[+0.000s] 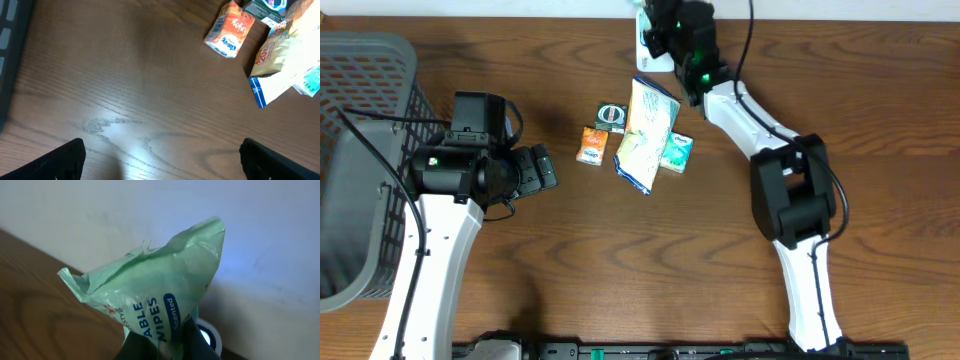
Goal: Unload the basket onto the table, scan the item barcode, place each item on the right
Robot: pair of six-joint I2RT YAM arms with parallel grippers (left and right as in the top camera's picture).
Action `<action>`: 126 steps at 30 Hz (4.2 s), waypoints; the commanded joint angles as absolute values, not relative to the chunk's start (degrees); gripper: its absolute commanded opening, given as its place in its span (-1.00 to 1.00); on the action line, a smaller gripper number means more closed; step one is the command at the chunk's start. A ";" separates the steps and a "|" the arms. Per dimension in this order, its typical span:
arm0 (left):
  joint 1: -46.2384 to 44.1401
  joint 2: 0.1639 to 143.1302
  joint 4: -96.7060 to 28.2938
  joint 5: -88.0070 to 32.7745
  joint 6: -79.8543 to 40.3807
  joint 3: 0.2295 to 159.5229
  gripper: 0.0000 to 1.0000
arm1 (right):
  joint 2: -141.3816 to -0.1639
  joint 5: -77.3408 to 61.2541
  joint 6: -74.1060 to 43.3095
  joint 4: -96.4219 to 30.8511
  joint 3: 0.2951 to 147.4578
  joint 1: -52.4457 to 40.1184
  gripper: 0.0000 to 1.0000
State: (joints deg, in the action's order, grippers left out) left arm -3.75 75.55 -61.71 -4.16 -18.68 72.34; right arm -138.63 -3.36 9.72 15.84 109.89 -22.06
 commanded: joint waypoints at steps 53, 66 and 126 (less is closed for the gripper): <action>-3.44 75.55 -62.04 -4.01 -19.18 72.38 0.95 | -126.02 21.47 -10.70 -40.16 110.45 15.53 -0.17; -3.44 75.55 -62.04 -3.99 -19.18 72.38 0.95 | -126.02 -9.39 -10.63 -43.55 109.12 19.79 0.81; -3.44 75.55 -62.04 -3.99 -19.18 72.38 0.96 | -137.95 3.09 -2.04 -14.44 101.23 29.47 -0.92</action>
